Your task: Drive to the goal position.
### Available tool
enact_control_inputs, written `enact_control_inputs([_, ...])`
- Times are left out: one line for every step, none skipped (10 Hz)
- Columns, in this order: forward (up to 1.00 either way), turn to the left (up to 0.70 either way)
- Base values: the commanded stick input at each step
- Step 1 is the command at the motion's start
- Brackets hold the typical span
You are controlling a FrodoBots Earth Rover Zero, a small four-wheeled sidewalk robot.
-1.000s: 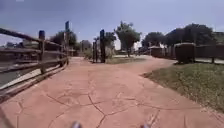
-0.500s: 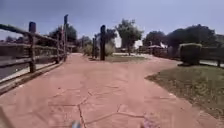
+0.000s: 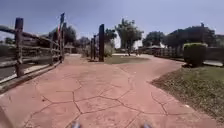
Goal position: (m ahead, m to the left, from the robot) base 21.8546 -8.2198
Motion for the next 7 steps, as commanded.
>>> enact_control_inputs([0.85, 0.00])
enact_control_inputs([0.85, 0.00])
enact_control_inputs([0.85, -0.34])
enact_control_inputs([0.85, -0.34])
enact_control_inputs([0.85, -0.34])
enact_control_inputs([0.85, -0.34])
enact_control_inputs([0.85, -0.34])
